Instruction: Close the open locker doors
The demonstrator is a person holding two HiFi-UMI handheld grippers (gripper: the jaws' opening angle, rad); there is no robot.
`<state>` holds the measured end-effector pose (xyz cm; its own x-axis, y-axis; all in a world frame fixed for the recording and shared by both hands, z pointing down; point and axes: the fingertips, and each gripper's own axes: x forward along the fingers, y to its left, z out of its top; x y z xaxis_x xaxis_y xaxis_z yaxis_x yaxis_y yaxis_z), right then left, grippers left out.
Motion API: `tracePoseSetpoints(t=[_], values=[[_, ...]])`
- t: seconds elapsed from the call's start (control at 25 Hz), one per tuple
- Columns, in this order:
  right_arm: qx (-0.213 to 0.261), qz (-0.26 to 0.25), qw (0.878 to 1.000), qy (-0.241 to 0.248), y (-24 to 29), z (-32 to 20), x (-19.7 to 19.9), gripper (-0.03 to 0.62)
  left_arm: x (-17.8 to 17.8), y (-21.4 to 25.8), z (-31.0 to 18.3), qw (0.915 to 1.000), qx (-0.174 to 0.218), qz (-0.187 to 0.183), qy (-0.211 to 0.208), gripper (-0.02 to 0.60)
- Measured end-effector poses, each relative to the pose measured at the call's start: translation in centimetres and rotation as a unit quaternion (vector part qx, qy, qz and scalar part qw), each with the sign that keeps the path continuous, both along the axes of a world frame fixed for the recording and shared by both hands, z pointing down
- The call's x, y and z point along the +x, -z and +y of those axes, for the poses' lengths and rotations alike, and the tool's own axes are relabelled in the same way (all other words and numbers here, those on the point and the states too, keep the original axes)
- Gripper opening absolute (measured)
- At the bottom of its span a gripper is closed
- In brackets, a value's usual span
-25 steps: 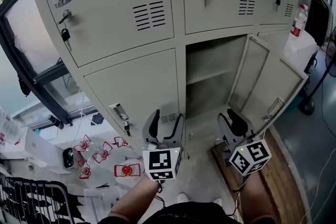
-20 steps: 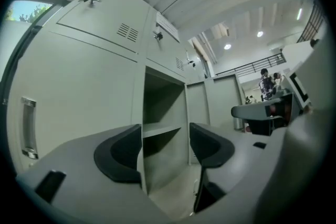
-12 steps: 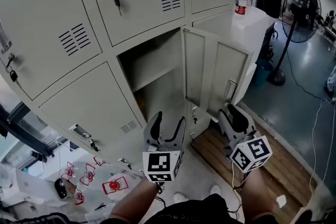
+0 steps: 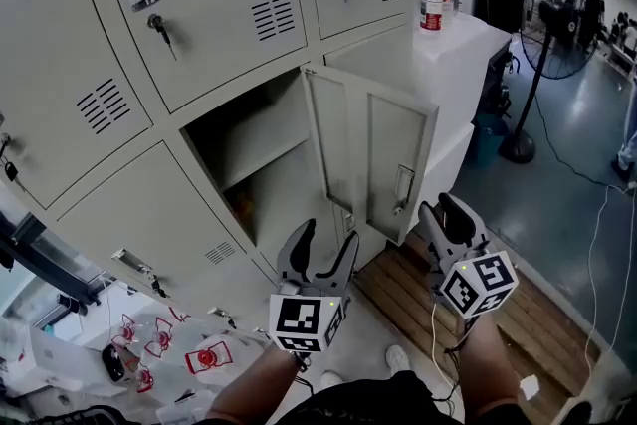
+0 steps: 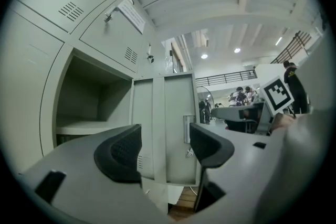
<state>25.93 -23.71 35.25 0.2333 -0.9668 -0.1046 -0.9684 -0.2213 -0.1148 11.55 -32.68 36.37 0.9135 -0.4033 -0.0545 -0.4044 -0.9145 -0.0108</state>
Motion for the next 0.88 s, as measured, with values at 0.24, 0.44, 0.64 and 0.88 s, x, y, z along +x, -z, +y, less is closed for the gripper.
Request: tracePoseSetpoints(t=[0.24,0.44,0.64,0.88], values=[[-0.002,-0.001,0.999,0.045,0.3,-1.9,1.9,0.146,1.9,0.2,0.1,0.9997,-0.003,-0.001,0.026,0.276],[-0.011,-0.002,0.996,0.089,-0.2,-4.0,2.3,0.146,2.9,-0.2,-0.1,0.999,-0.002,-0.008,0.045,0.275],[-0.022,-0.002,0.992,0.121,-1.0,-5.4,2.4,0.144,3.0,-0.4,-0.9,0.9973,-0.002,-0.01,0.072,0.275],[-0.029,0.033,0.988,0.146,-1.1,-5.8,1.8,0.102,3.0,-0.3,-1.3,0.9956,0.0,-0.006,0.094,0.274]])
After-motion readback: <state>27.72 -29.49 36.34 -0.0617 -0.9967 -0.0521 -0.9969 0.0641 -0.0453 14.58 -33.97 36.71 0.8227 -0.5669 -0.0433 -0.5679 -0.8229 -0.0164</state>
